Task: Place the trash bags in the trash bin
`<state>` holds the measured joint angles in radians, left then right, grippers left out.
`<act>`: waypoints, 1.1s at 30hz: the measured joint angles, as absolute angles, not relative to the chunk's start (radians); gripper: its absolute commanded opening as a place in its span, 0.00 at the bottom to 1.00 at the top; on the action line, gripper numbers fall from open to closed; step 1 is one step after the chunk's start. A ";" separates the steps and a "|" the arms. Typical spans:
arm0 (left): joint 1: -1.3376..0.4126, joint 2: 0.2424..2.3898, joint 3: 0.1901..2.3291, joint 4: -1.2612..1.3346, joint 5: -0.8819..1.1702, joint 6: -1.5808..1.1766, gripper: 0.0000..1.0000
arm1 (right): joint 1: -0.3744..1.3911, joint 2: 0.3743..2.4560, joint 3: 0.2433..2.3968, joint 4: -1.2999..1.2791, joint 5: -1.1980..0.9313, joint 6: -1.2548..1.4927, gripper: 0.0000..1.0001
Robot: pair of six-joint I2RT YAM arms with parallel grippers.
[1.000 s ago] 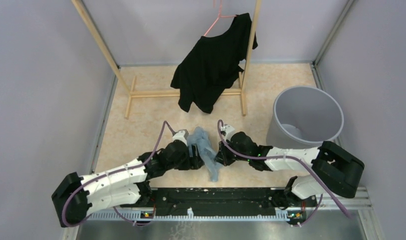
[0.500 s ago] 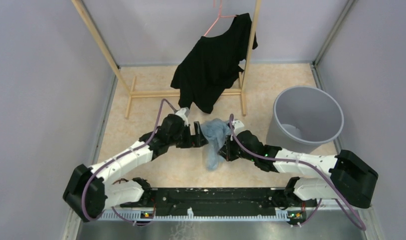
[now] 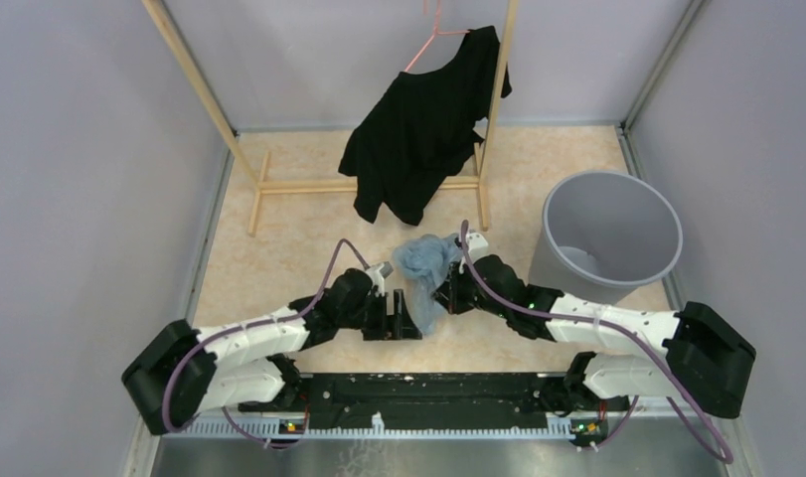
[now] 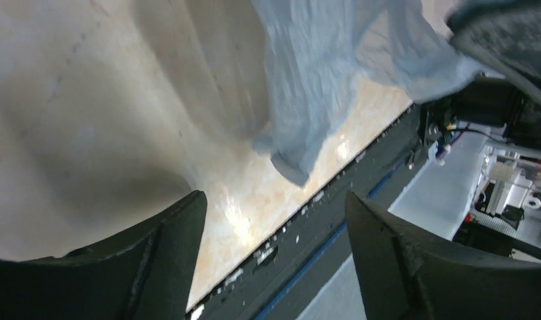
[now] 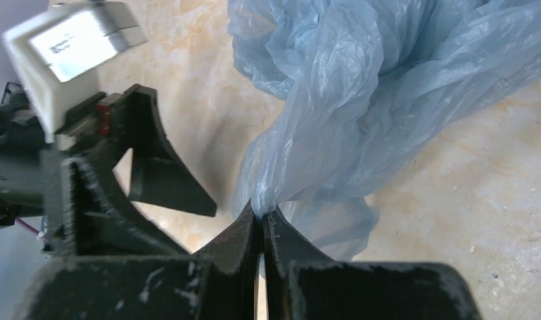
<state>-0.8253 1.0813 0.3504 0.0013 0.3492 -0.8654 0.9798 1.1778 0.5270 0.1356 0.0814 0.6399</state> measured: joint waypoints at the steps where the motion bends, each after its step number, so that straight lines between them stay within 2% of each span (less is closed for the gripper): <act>1: -0.826 1.111 0.357 0.018 0.346 -0.868 0.75 | 0.980 1.171 0.527 0.130 0.081 0.640 0.00; 4: -0.827 1.221 0.382 0.079 0.328 -0.871 0.62 | 0.980 1.140 0.527 0.109 0.081 0.640 0.00; 7: -0.827 1.303 0.418 0.118 0.305 -0.877 0.55 | 0.980 1.109 0.527 0.100 0.081 0.645 0.00; 11: -0.830 1.348 0.425 0.166 0.287 -0.894 0.17 | 0.980 1.081 0.526 0.100 0.075 0.656 0.00; 13: -0.830 1.351 0.426 0.153 0.263 -0.896 0.07 | 0.980 1.080 0.526 0.097 0.070 0.657 0.00; 16: -0.830 1.315 0.430 0.076 0.197 -0.887 0.00 | 0.980 1.079 0.526 0.055 0.069 0.656 0.00; 23: -0.830 0.931 0.408 -0.227 0.038 -0.871 0.00 | 0.980 1.003 0.507 -0.122 0.082 0.641 0.00; 28: -0.822 0.907 0.437 -0.336 0.031 -0.871 0.00 | 0.976 1.061 0.547 -0.227 0.081 0.624 0.00; 30: -0.808 0.984 0.564 -0.429 0.037 -0.836 0.00 | 0.960 1.129 0.660 -0.340 0.079 0.592 0.00; 33: -0.798 1.140 0.984 -0.562 0.067 -0.743 0.00 | 0.952 1.201 0.997 -0.556 0.110 0.498 0.00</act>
<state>-0.7982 1.1404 0.9836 -0.5621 0.0666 -0.7425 0.9524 1.2007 0.9970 -0.5556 0.1104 0.4980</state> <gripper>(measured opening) 0.006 0.005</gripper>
